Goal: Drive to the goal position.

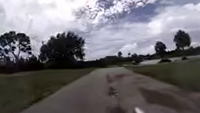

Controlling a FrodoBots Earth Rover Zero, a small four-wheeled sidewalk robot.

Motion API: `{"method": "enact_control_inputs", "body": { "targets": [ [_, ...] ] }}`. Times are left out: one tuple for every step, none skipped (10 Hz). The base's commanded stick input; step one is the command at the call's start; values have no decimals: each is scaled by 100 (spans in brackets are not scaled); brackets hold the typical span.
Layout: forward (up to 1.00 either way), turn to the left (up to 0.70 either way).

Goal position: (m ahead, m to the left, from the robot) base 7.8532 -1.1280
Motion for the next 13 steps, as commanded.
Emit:
{"method": "enact_control_inputs", "body": {
  "targets": [
    [70, 0],
    [70, 0],
    [70, 0],
    [70, 0],
    [70, 0],
    [70, 0],
    [70, 0],
    [70, 0],
    [70, 0],
    [70, 0],
    [70, 0],
    [70, 0],
    [70, -5]
  ]
}}
